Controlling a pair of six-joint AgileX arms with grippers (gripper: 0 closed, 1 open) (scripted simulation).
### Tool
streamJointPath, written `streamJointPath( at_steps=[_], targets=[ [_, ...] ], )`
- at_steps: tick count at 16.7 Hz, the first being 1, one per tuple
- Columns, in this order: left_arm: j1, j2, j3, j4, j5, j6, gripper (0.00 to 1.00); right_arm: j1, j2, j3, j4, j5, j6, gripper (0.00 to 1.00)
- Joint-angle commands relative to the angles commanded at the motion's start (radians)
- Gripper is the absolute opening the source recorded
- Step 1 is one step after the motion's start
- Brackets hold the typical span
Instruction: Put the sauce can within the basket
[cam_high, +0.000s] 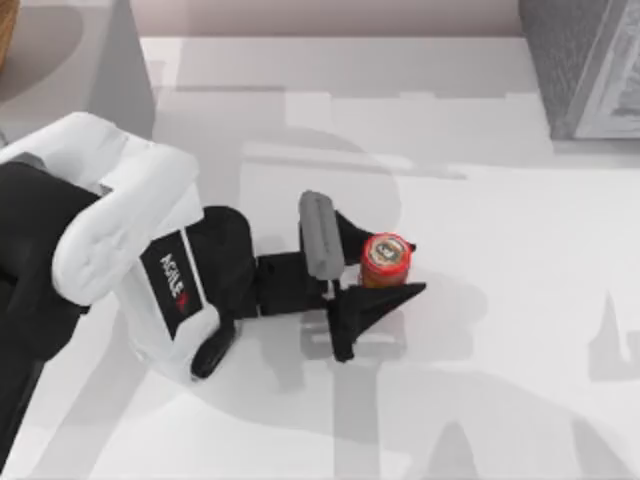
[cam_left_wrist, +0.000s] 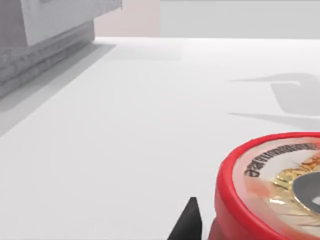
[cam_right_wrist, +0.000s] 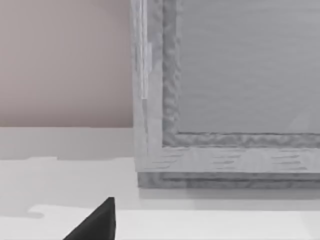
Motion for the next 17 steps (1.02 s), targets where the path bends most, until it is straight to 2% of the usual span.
streamJointPath(
  at_steps=[3,7,17],
  targets=[
    [0.013,-0.034,-0.02,0.005,0.02,-0.016,0.0,0.0,0.0,0.0,0.0,0.0,0.0,1.0],
    [0.096,-0.225,-0.134,0.019,0.11,-0.107,0.0,0.0,0.0,0.0,0.0,0.0,0.0,1.0],
    [0.477,-1.107,-0.637,0.06,0.466,-0.499,0.0,0.0,0.0,0.0,0.0,0.0,0.0,1.0]
  ],
)
